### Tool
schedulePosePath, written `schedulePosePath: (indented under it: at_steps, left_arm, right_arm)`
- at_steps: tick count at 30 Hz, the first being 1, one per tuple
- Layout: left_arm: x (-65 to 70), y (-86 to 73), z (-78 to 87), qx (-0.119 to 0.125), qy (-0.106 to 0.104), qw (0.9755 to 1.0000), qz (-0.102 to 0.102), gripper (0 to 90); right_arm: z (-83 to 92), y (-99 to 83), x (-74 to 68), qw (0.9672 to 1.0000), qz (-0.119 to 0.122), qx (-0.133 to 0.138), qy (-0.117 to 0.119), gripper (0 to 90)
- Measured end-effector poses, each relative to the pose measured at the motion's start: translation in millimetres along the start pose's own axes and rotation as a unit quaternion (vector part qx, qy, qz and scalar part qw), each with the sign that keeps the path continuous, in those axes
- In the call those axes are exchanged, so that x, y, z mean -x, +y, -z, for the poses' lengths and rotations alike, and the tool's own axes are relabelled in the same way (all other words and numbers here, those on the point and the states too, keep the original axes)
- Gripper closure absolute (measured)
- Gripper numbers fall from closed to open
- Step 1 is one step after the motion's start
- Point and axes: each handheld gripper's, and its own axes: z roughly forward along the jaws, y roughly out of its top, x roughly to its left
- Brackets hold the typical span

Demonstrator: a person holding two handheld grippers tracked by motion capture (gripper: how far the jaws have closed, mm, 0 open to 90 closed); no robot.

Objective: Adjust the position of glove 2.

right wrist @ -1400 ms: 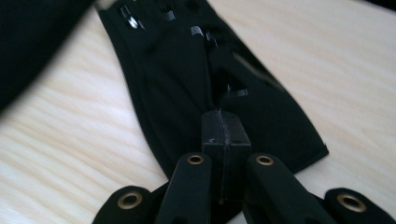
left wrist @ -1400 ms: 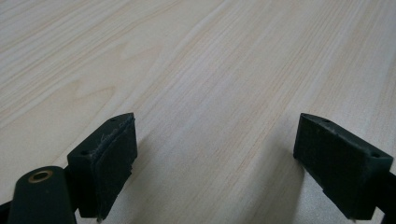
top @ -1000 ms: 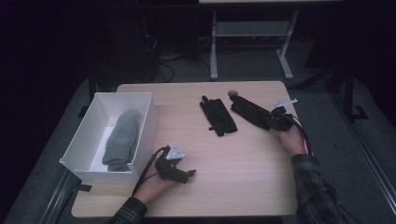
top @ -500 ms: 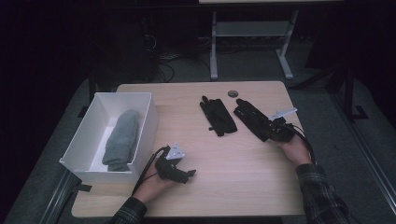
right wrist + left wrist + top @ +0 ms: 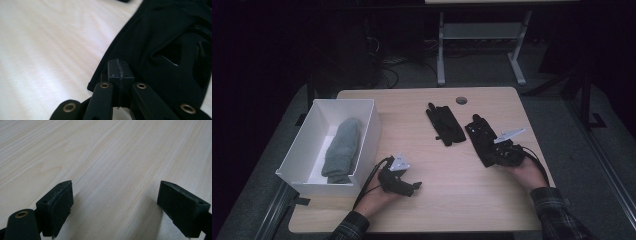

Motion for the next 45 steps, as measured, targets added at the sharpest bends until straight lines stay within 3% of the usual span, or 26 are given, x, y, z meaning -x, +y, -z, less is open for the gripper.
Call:
schedulePosePath:
  at_steps: [6,9,11,14,18,21,26,28,35,45]
  left_arm:
    - [-0.1,-0.5,0.0,0.002,-0.001,1.0000,-0.001,12.7]
    - [0.1,-0.5,0.0,0.002,-0.001,1.0000,-0.001,12.7]
    - [0.6,-0.8,0.5,0.001,0.000,1.0000,0.000,12.7]
    - [0.6,-0.7,0.8,-0.001,-0.001,1.0000,0.000,12.7]
    - [0.6,-0.7,0.8,-0.001,-0.001,1.0000,0.000,12.7]
    - [0.4,-0.6,0.7,-0.001,-0.001,1.0000,-0.001,12.6]
    - [0.1,-0.4,0.3,0.000,-0.003,1.0000,-0.001,12.6]
    - [0.0,-0.2,0.1,0.001,-0.002,1.0000,-0.001,12.6]
    - [0.0,-0.2,0.0,0.001,-0.002,1.0000,-0.001,12.6]
    - [0.1,-0.2,0.0,0.001,-0.002,1.0000,-0.001,12.6]
  right_arm:
    - [-0.3,-3.0,-23.3,0.9993,0.013,-0.002,0.036,90.0]
    - [2.3,-0.5,-28.0,0.9992,0.026,0.006,0.028,90.0]
    - [6.4,3.3,-24.3,0.9994,0.020,0.019,0.022,90.0]
    - [10.0,11.4,-11.6,0.9993,0.020,0.032,-0.006,90.0]
    - [10.8,21.5,12.3,0.9978,-0.002,0.055,-0.038,90.0]
    - [3.1,25.5,25.2,0.9971,-0.017,0.056,-0.049,90.0]
    - [-15.0,27.2,36.1,0.9976,-0.017,0.034,-0.057,90.0]
    - [-20.3,25.1,34.9,0.9976,-0.010,0.025,-0.065,90.0]
    - [-15.9,19.4,25.9,0.9982,-0.014,0.019,-0.055,90.0]
    - [-3.1,3.9,-7.2,0.9988,-0.011,0.002,-0.049,90.0]
